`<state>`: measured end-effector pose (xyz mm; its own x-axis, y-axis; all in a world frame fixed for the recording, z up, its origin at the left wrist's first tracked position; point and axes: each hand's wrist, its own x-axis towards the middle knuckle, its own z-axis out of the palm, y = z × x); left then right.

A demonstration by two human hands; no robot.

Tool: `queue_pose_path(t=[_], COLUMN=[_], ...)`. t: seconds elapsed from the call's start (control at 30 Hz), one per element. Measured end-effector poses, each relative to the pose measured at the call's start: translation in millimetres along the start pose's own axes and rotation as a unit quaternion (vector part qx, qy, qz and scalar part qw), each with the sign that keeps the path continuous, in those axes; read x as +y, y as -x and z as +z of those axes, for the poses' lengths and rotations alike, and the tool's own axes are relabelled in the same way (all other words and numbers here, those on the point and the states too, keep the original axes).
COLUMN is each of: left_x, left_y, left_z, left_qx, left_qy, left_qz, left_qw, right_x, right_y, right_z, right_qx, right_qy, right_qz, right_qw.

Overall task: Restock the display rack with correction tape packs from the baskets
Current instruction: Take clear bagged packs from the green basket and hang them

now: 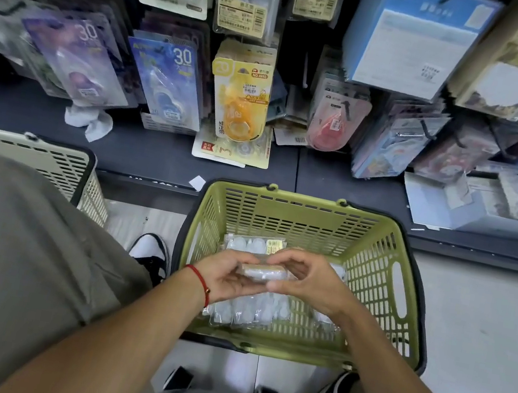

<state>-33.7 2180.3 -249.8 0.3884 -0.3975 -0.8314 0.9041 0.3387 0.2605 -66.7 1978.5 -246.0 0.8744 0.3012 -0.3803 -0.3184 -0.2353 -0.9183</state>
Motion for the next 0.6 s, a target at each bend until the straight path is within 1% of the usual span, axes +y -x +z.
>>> queue_pose_path(t=[0.1, 0.2, 0.23, 0.27, 0.3, 0.33, 0.37, 0.4, 0.43, 0.47, 0.5, 0.53, 0.6], left_x=[-5.8, -4.9, -3.0, -0.9, 0.5, 1.6, 2.4, 3.5, 4.3, 5.2, 6.8, 9.2, 14.6], left_y=[0.6, 3.7, 5.9, 8.1, 11.4, 16.7, 20.6, 22.5, 23.4, 24.5, 25.6, 25.9, 25.5], left_z=[-7.1, -13.4, -15.6, -18.6, -19.9, -20.0, -20.0, -21.0, -22.5, -24.2, -26.2, -28.5, -32.8], left_qx=[0.033, 0.081, 0.099, 0.110, 0.112, 0.110, 0.108, 0.109, 0.114, 0.123, 0.134, 0.148, 0.178], left_qy=[-0.044, -0.073, -0.083, -0.103, -0.132, -0.167, -0.204, -0.240, -0.275, -0.306, -0.333, -0.349, -0.348], left_qz=[0.024, 0.079, 0.106, 0.134, 0.162, 0.190, 0.215, 0.235, 0.253, 0.273, 0.289, 0.300, 0.312], left_qw=[0.998, 0.991, 0.986, 0.979, 0.971, 0.961, 0.949, 0.936, 0.920, 0.904, 0.887, 0.875, 0.866], right_x=[17.3, 43.1, 51.9, 60.2, 66.7, 72.9, 79.7, 86.7, 93.6, 98.9, 102.8, 106.5, 111.6], right_y=[-1.9, -19.3, -27.9, -36.6, -45.0, -52.0, -57.5, -61.8, -64.4, -65.8, -66.2, -66.9, -68.5], right_z=[-4.2, -1.0, 1.6, 4.6, 8.0, 10.7, 13.0, 16.3, 21.3, 27.2, 32.6, 35.8, 33.4], right_qx=[-0.041, -0.057, -0.048, -0.031, -0.004, 0.024, 0.034, 0.008, -0.035, -0.071, -0.086, -0.087, -0.082], right_qy=[-0.141, -0.262, -0.286, -0.280, -0.219, -0.097, 0.057, 0.194, 0.291, 0.340, 0.371, 0.403, 0.441], right_qz=[0.047, 0.081, 0.108, 0.136, 0.156, 0.160, 0.149, 0.130, 0.122, 0.127, 0.132, 0.124, 0.119], right_qw=[0.988, 0.960, 0.951, 0.950, 0.963, 0.982, 0.987, 0.972, 0.948, 0.929, 0.915, 0.903, 0.886])
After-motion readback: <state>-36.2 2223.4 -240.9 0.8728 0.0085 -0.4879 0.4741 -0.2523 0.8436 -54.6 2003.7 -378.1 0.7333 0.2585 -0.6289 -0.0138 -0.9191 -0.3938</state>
